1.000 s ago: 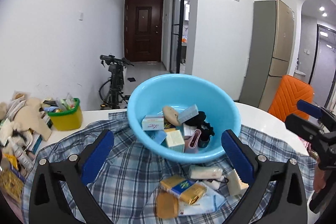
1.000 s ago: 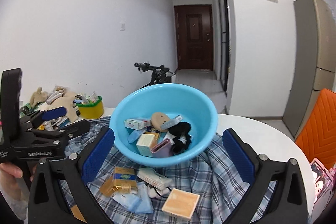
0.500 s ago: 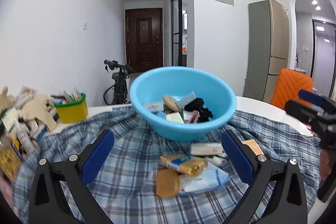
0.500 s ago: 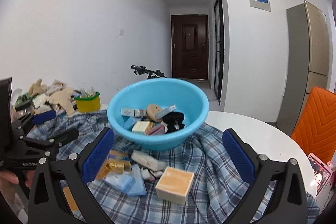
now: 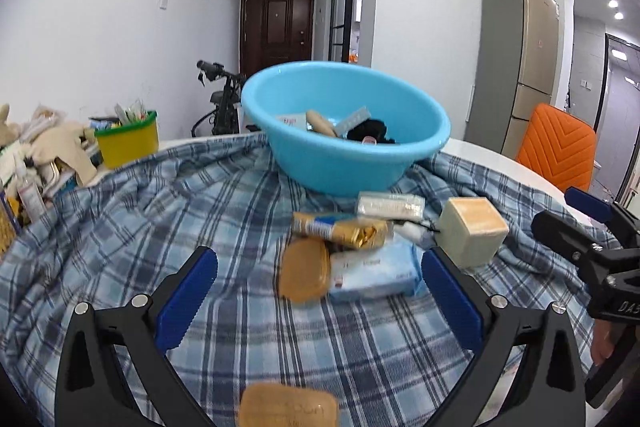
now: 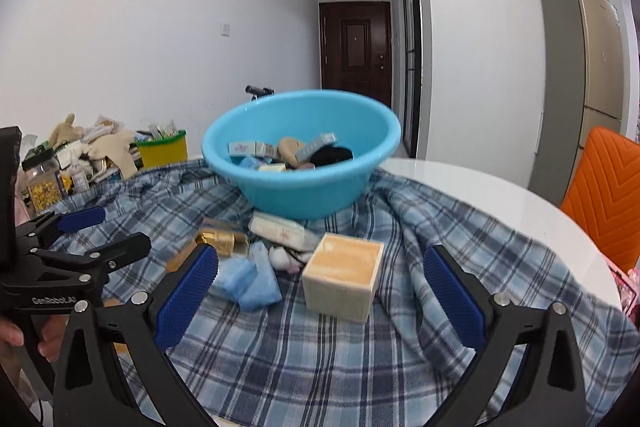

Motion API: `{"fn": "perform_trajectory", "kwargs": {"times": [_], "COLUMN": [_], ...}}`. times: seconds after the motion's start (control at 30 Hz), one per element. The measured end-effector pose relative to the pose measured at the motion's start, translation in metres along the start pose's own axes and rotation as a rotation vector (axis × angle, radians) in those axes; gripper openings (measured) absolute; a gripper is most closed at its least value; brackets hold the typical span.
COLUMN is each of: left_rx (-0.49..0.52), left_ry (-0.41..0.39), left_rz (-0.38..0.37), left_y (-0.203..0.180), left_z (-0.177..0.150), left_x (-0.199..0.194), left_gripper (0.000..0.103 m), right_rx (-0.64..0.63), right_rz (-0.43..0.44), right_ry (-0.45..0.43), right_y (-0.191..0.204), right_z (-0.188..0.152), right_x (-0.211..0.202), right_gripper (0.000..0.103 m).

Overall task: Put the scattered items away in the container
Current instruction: 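Lift both open tools away from the basin toward the cloth, then move the left tool down over the orange plastic soap box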

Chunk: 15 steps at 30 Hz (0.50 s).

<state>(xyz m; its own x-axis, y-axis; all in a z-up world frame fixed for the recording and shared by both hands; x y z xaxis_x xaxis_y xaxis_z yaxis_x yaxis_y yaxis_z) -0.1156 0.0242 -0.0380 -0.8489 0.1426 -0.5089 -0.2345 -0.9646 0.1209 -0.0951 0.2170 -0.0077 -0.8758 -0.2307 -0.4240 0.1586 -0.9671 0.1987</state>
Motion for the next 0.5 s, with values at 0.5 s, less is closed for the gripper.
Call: {"fn": "perform_trajectory", "kwargs": {"times": [0.5], "left_rx": [-0.021], "left_ry": [0.085], "left_rz": [-0.049], "left_y": [-0.002], "left_z": [-0.015], "left_x": [0.031], "left_gripper": [0.103], "right_rx": [0.006], "right_rz": [-0.031], "right_ry": [0.05], "right_y": [-0.01], "right_z": [-0.015], "right_x": [0.025], "right_gripper": [0.102]}}
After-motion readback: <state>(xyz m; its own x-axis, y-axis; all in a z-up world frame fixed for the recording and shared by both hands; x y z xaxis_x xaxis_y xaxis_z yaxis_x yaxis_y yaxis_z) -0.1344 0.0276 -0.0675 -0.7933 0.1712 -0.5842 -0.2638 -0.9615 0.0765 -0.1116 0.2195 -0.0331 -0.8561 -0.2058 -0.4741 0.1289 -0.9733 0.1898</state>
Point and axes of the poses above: each gripper's, at about its wrist camera, not at the fingertips, and x roughly the way its jaws point, y to its left, z to its top, the point moved 8 cm from there along x, roughly the way its jaws point, and after that the axes turned 12 degrees about x, right-handed, at the moved point
